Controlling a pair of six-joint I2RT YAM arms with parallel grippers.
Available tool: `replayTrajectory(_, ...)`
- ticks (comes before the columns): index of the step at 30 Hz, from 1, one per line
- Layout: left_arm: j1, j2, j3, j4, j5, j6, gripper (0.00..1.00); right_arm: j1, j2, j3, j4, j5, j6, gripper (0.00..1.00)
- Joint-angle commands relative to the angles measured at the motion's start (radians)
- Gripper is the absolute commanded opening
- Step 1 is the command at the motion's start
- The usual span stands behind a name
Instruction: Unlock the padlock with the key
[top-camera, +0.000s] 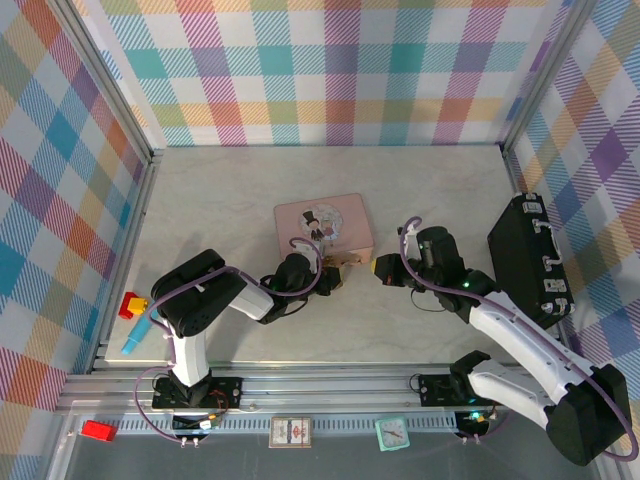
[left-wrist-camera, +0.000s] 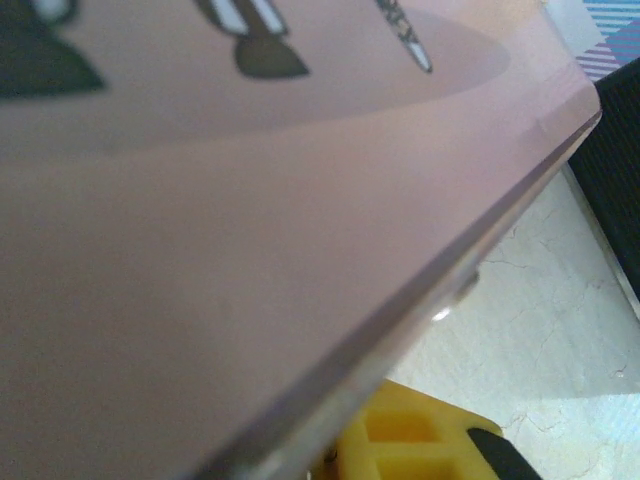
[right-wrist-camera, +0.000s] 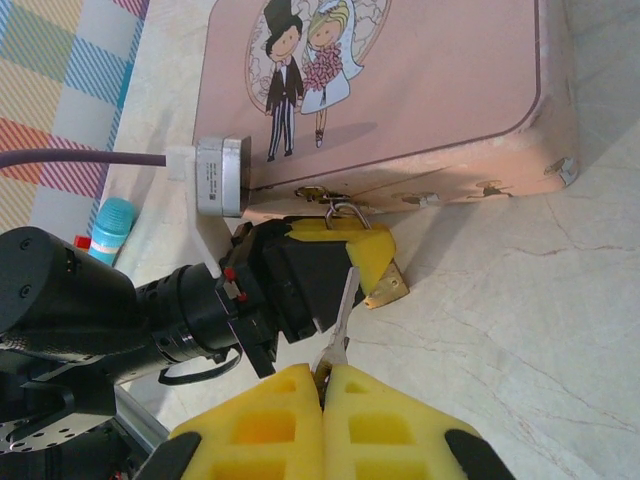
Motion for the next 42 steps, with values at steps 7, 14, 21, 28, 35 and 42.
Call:
replayTrajectory(7, 0.003, -0.002, -0.014, -0.014, 0.038, -0.099, 0.09, -0.005, 0.042, -0.114, 0.141, -0.102, 0.141, 0.00)
replayTrajectory(14, 0.005, -0.035, -0.004, -0.033, 0.045, -0.165, 0.05, -0.004, 0.106, -0.204, 0.268, -0.158, 0.235, 0.00)
replayTrajectory(21, 0.020, -0.049, 0.012, -0.010, 0.104, -0.297, 0.04, -0.004, 0.209, -0.228, 0.336, -0.235, 0.259, 0.00)
replayTrajectory(28, 0.049, 0.007, 0.012, 0.160, 0.182, -0.508, 0.02, -0.004, 0.262, -0.251, 0.463, -0.286, 0.288, 0.00)
replayTrajectory(35, 0.053, 0.025, 0.030, 0.175, 0.214, -0.562, 0.01, -0.008, 0.319, -0.250, 0.551, -0.326, 0.260, 0.00)
replayTrajectory(42, 0.055, 0.003, 0.032, 0.128, 0.215, -0.550, 0.01, -0.058, 0.357, -0.272, 0.684, -0.414, 0.251, 0.00)
